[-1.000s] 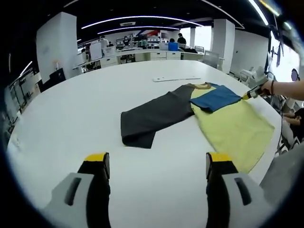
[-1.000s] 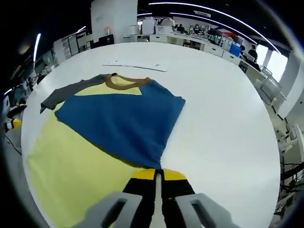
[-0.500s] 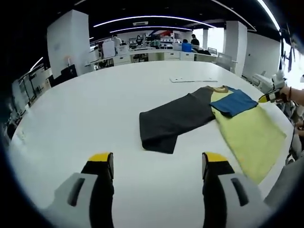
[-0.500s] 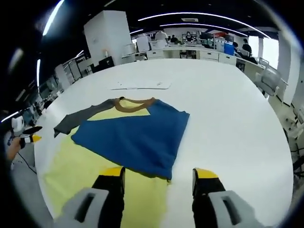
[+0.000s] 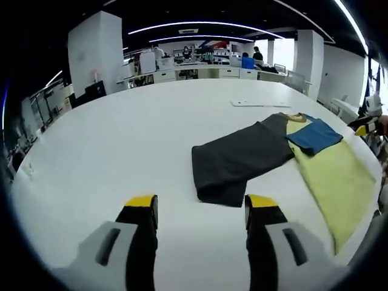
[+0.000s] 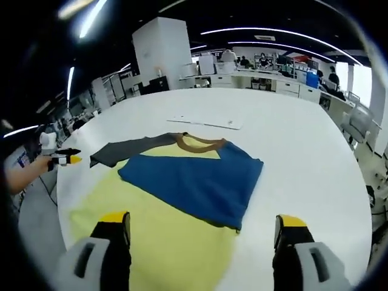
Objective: Fold the garment on the visible template until the final outline fits inside the template.
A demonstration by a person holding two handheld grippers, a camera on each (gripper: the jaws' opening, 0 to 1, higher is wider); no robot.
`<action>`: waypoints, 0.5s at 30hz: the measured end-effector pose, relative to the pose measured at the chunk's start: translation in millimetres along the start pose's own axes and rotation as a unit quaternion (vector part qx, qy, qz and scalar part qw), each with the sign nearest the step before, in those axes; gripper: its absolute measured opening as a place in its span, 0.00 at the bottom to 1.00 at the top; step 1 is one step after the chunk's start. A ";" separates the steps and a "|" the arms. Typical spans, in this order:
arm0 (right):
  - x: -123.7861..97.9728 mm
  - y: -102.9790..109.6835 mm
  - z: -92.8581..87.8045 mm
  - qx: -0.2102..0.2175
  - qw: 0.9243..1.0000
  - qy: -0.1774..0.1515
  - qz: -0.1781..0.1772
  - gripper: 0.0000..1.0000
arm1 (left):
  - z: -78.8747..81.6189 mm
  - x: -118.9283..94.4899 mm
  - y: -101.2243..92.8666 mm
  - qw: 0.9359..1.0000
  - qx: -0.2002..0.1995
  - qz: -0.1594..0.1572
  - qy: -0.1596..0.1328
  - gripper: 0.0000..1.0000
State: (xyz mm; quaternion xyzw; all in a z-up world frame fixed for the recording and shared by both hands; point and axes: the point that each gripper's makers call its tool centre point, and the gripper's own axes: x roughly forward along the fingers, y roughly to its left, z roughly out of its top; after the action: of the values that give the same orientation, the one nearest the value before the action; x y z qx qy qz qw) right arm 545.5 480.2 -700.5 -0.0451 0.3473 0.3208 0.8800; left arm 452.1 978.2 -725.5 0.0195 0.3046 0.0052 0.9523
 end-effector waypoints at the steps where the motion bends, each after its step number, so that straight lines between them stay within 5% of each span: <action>1: -1.8 1.4 0.5 0.000 1.000 -0.002 0.002 1.00 | 0.2 2.0 0.9 1.000 -0.005 0.000 -0.003 0.51; 15: -37.5 30.0 2.0 -0.022 0.999 -0.040 0.017 1.00 | -0.4 24.9 -1.8 1.000 -0.005 0.001 -0.011 0.33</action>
State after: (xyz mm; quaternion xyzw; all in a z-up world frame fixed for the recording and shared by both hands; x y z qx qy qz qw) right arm 508.0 484.5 -670.7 -0.0460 0.3055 0.3451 0.8863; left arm 472.2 977.0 -740.4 0.0156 0.2938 0.0076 0.9557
